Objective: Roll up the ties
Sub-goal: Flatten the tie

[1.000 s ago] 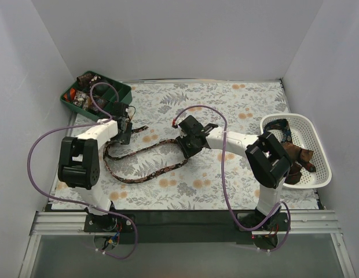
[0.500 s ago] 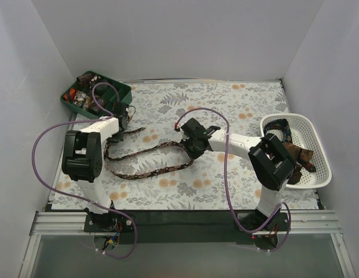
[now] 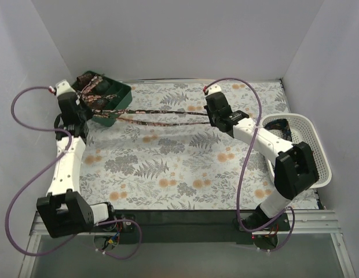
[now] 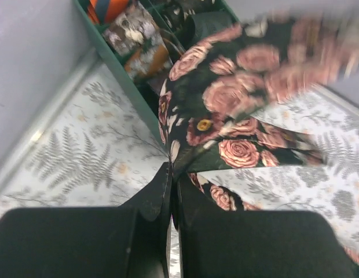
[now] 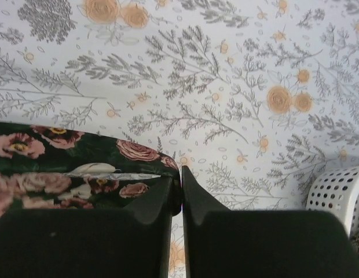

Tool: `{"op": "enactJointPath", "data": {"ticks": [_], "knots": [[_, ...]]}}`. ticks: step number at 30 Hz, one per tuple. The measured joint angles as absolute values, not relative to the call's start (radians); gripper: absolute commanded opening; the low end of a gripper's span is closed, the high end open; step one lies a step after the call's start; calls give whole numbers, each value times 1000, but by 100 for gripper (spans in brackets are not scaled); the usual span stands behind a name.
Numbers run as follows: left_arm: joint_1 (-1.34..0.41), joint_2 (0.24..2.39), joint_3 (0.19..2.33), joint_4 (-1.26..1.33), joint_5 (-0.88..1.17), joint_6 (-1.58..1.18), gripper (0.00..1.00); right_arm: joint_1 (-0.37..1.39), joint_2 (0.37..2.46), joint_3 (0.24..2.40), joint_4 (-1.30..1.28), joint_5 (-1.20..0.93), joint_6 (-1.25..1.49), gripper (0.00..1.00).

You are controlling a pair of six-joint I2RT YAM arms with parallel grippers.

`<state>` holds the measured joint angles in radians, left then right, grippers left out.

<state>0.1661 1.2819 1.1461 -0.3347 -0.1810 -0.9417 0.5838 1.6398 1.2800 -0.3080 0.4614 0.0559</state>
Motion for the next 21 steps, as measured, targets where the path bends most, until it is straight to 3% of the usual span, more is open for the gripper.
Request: {"op": "enactJointPath", "data": {"ticks": [5, 10, 12, 13, 14, 15, 16, 19, 20, 21], "knots": [[216, 1194, 751, -116, -57, -1126, 7, 588, 1579, 1066, -216, 501, 113, 14], [241, 1214, 368, 16, 67, -1298, 18, 583, 1586, 863, -212, 508, 192, 15], [243, 1171, 333, 73, 95, -1324, 20, 583, 1581, 827, -210, 513, 223, 23], [244, 1155, 325, 94, 102, -1334, 27, 582, 1571, 810, -205, 516, 242, 25], [244, 1139, 318, 115, 111, -1343, 30, 582, 1554, 793, -202, 518, 252, 35], [244, 1125, 314, 126, 118, -1351, 35, 580, 1527, 774, -203, 519, 269, 38], [244, 1111, 310, 134, 122, -1361, 45, 580, 1496, 757, -203, 522, 279, 50], [244, 1074, 307, 123, 126, -1380, 70, 574, 1390, 710, -201, 518, 310, 59], [244, 1064, 311, 107, 125, -1382, 87, 569, 1356, 698, -202, 513, 316, 63], [244, 1060, 325, 73, 123, -1379, 92, 565, 1324, 688, -203, 505, 322, 64]]}}
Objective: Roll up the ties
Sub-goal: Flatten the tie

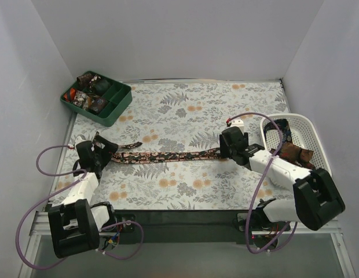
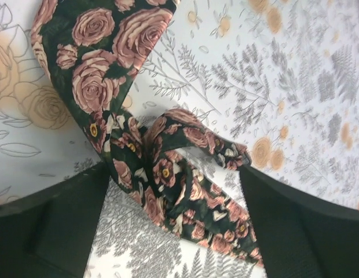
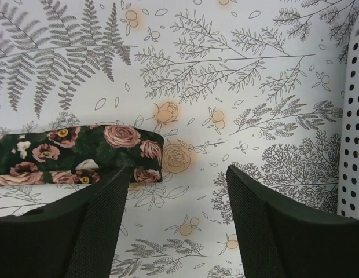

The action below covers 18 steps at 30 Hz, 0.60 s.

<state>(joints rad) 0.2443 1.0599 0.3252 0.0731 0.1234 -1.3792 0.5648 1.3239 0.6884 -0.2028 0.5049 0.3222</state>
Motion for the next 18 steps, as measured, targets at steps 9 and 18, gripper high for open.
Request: {"op": "enactJointPath", "data": {"ticks": [9, 18], "knots": [[198, 1026, 626, -357, 25, -1276, 94, 469, 1168, 694, -254, 307, 346, 57], [43, 1029, 794, -503, -115, -974, 93, 402, 1300, 752, -223, 178, 399, 19]]}}
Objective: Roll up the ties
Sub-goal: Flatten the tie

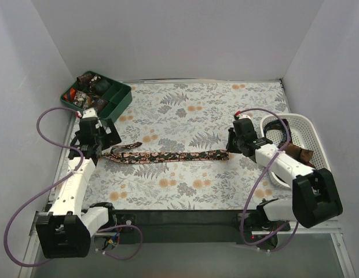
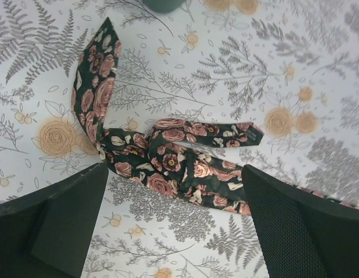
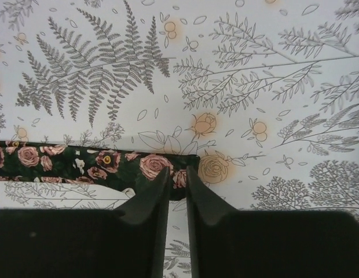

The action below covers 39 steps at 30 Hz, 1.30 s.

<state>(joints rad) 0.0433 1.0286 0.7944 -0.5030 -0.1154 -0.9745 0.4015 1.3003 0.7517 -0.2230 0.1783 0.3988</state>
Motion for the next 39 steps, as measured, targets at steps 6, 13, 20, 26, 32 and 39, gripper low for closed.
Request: {"op": "enactJointPath", "data": {"ticks": [6, 13, 20, 26, 32, 39], "knots": [[-112, 1129, 835, -508, -187, -828, 92, 387, 1389, 686, -155, 97, 409, 11], [-272, 1321, 926, -488, -314, -693, 90, 384, 1431, 654, -87, 68, 410, 10], [-345, 1570, 1004, -478, -488, -580, 82, 380, 1430, 634, -42, 59, 413, 11], [-344, 1684, 1020, -484, -595, -507, 78, 368, 1418, 614, -19, 49, 413, 11], [-344, 1733, 1021, -486, -640, -463, 72, 358, 1414, 609, -12, 36, 414, 11], [-339, 1765, 1020, -493, -657, -451, 68, 348, 1414, 606, -7, 19, 414, 11]]}}
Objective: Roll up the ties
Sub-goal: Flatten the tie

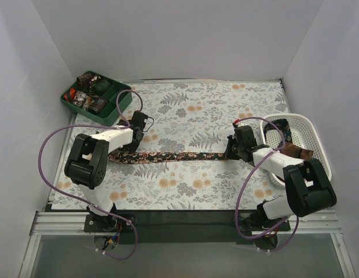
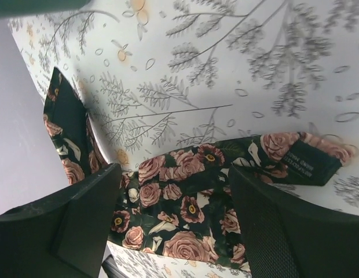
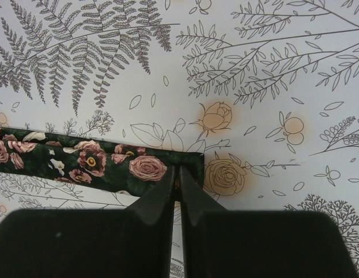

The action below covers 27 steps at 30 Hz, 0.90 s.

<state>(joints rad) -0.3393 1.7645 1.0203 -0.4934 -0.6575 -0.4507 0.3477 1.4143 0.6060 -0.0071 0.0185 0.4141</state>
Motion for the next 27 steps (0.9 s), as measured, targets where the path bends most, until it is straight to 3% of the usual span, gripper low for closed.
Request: {"op": "enactJointPath", "data": {"ticks": [5, 10, 20, 27], "knots": [[-269, 1762, 1007, -505, -682, -511, 65, 345, 1414, 606, -6, 14, 413, 11], [-78, 1705, 959, -521, -661, -635, 64, 338, 1414, 600, 1, 3, 413, 11], [281, 1365, 808, -511, -517, -890, 64, 331, 1413, 599, 3, -7, 416, 11], [463, 1236, 805, -520, -381, -991, 75, 327, 1362, 599, -68, 1, 415, 18]]}}
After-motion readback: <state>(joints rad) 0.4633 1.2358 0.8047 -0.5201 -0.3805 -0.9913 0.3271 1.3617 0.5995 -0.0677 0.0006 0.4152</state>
